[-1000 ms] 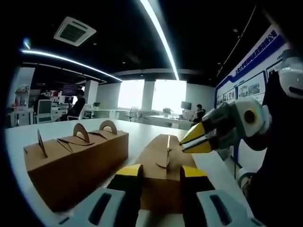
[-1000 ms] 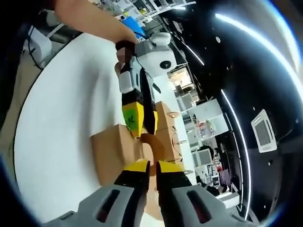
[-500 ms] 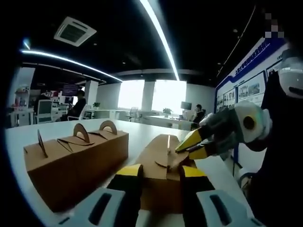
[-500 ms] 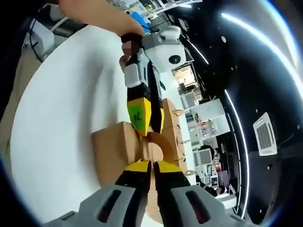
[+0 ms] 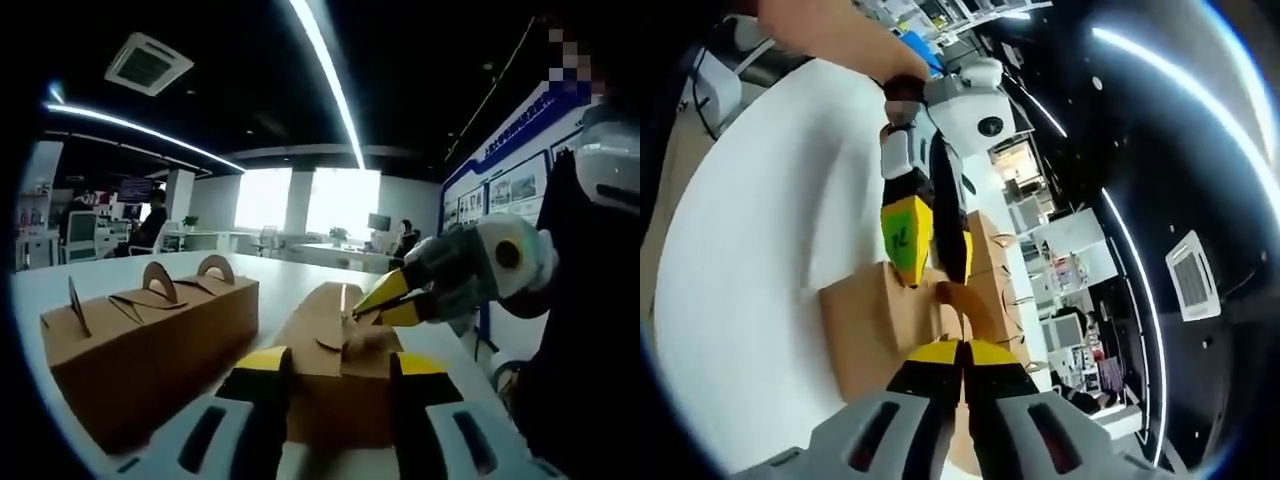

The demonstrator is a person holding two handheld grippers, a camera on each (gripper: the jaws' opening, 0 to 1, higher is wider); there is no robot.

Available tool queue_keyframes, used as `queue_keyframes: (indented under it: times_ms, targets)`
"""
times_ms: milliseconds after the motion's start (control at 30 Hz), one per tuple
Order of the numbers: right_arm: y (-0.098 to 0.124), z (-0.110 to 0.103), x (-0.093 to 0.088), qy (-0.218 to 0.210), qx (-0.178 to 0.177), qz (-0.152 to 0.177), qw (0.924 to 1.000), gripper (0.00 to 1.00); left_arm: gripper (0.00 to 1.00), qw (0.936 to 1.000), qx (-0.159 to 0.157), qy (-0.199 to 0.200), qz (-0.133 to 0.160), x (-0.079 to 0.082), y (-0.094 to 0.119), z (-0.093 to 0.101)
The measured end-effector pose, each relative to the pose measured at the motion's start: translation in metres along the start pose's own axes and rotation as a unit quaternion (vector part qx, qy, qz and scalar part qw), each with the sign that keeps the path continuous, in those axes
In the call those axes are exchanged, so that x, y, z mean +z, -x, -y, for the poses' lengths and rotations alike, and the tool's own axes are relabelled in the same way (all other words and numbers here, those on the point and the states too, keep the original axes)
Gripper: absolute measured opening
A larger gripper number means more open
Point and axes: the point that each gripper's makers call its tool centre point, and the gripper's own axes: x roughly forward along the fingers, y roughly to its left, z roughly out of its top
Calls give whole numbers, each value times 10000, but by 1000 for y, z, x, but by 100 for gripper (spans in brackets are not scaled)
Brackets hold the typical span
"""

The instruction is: Pick up one paper box from the group, open the paper box, and remove the item inside

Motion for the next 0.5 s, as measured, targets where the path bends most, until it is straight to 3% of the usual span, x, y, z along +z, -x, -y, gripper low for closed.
queue_keyframes:
  times_ms: [500]
  targets:
    - [6, 6, 1, -270, -143, 126, 9995, 3, 51, 9977, -283, -231, -574, -4, 0, 4]
